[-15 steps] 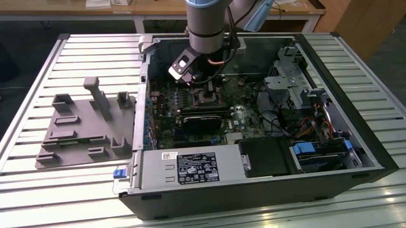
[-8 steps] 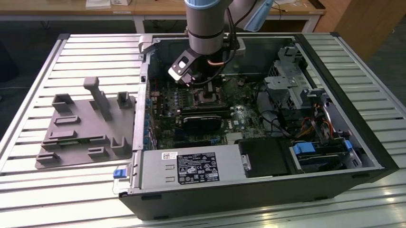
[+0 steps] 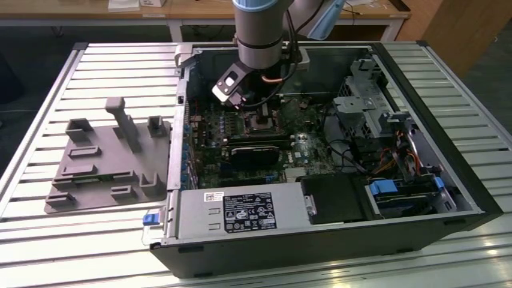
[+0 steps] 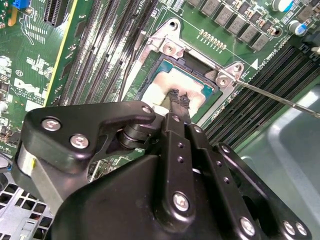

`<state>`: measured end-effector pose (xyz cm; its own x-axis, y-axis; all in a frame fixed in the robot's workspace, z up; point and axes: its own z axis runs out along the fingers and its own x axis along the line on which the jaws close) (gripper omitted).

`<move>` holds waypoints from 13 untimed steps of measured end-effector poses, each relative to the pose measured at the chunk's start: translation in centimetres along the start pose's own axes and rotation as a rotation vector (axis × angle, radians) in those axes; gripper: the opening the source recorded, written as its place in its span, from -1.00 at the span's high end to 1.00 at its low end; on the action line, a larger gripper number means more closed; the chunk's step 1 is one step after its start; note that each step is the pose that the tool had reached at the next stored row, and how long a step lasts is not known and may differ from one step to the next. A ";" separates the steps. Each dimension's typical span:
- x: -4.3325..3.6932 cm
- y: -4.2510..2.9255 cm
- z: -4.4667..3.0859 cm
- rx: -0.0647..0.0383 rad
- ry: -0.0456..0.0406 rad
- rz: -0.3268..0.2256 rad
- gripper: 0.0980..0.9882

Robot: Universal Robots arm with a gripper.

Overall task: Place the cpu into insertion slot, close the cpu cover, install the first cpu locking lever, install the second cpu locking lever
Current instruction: 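Place the cpu into insertion slot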

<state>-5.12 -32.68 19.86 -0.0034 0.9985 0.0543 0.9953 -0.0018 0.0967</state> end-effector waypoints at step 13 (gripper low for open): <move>0.17 0.32 -3.28 -0.004 -0.0004 0.000 0.98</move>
<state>-5.12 -32.69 23.16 -0.0037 0.9985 0.0538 0.9950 -0.0017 0.1003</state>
